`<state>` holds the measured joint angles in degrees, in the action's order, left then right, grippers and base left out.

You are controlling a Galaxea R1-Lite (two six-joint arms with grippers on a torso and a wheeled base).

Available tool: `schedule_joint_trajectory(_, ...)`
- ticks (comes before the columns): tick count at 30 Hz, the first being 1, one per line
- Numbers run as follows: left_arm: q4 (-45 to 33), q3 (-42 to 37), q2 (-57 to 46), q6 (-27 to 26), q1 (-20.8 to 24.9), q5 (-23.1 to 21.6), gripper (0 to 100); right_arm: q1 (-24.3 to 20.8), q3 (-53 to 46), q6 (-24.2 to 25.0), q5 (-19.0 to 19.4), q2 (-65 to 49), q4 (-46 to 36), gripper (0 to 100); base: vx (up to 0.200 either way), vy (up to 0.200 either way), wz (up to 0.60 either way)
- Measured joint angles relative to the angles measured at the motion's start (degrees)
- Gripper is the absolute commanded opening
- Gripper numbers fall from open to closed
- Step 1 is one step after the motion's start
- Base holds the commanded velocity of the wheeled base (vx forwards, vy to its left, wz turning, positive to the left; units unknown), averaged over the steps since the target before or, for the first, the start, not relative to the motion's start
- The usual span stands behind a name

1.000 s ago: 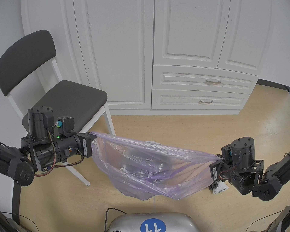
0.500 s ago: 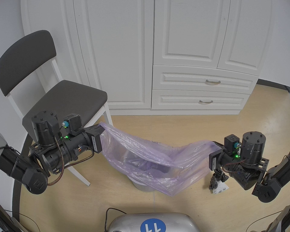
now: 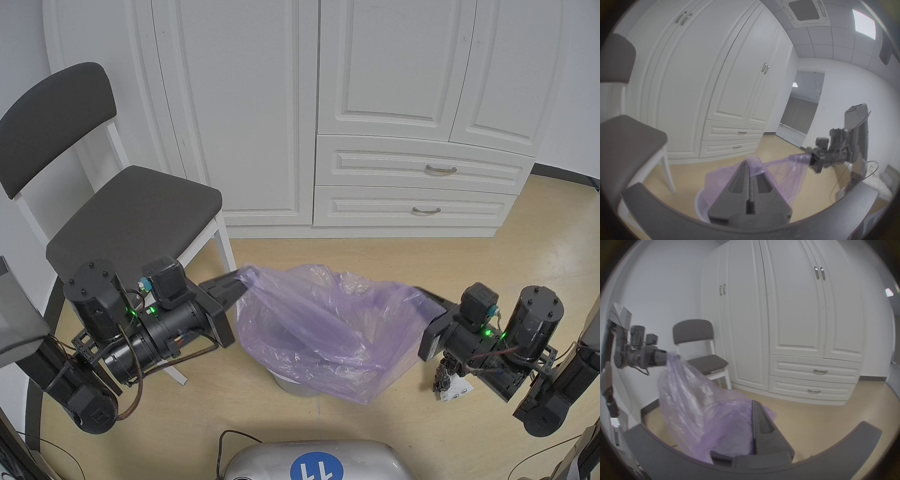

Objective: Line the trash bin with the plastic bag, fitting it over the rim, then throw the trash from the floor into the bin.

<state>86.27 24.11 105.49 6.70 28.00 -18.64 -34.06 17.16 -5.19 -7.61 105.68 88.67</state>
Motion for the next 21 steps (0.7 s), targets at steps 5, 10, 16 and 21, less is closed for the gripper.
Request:
schedule_joint_trajectory(5, 1.2, 0.5, 2.1, 6.4, 3.1, -0.2, 0, -3.2, -0.3, 4.4, 1.1, 3.0, 0.2, 0, 0.000, 0.000, 0.00)
schedule_joint_trajectory(10, 0.8, 4.9, 4.3, 13.5, 3.6, 0.0, 0, -5.0, 3.5, 6.8, 1.5, 5.9, 0.2, 0, 0.000, 0.000, 0.00)
schedule_joint_trajectory(16, -3.2, 11.4, 7.3, 17.0, 2.4, 0.4, 0, -4.9, 16.0, 13.8, 1.8, 9.4, -8.2, 0, 0.000, 0.000, 0.00)
schedule_joint_trajectory(21, -6.9, 15.7, 9.0, 19.7, 1.1, 0.8, 0, -4.7, 27.6, 28.0, 1.8, 11.8, -20.4, 0, 0.000, 0.000, 0.00)
